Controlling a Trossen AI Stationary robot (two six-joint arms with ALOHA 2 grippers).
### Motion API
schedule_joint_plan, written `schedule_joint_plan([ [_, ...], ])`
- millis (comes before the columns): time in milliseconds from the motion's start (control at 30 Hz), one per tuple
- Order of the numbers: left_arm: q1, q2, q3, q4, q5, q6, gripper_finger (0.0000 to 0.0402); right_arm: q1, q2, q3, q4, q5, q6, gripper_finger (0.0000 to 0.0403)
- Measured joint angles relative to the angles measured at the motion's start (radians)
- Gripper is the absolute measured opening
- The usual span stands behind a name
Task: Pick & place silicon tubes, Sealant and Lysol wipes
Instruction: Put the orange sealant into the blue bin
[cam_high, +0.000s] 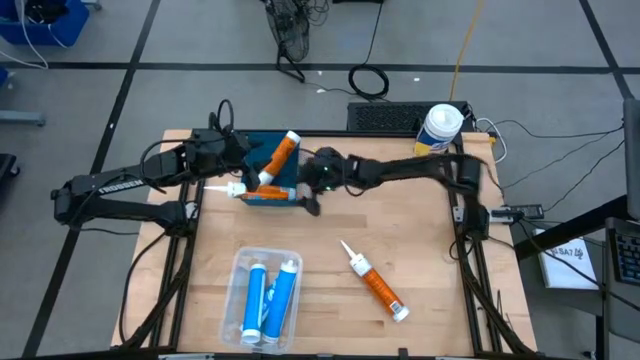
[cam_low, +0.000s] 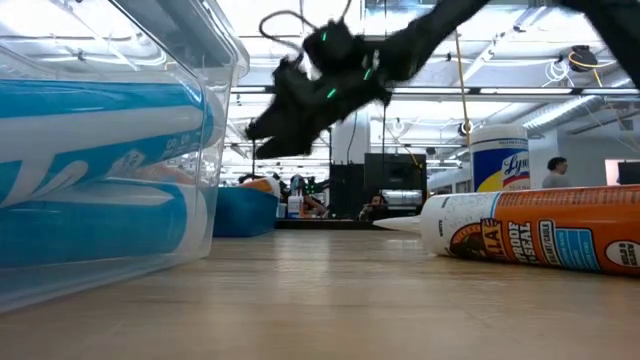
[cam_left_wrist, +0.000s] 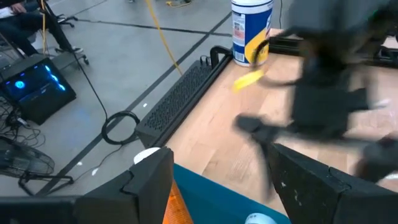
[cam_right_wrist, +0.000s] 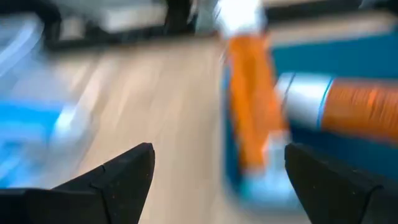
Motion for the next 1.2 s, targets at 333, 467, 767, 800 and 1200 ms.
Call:
schedule_joint_plan([
  [333, 0.0, 0.0, 0.0, 0.002, 0.0, 0.044, 0.0257, 0.323, -0.325, -0.025, -0.871, 0.297, 0.196, 0.0325],
  [467, 0.0, 0.0, 0.0, 0.005, 0.0, 0.034, 0.0257, 0.466, -0.364, -0.025, -0.931, 0.393, 0.486, 0.0324],
  [767, 0.0, 0.0, 0.0, 0.005, 0.0, -0.01, 0.0257, 0.694, -0.261, -0.025, -1.027, 0.443, 0.819, 0.032],
  [800, 0.0, 0.0, 0.0, 0.005, 0.001, -0.017, 0.0257, 0.704, -0.246, -0.025, -1.042, 0.443, 0.844, 0.032],
  [1200, 0.0, 0.057, 0.0, 0.005, 0.0, -0.05, 0.0258, 0.775, -0.107, -0.026, -1.146, 0.316, 1.025, 0.032],
])
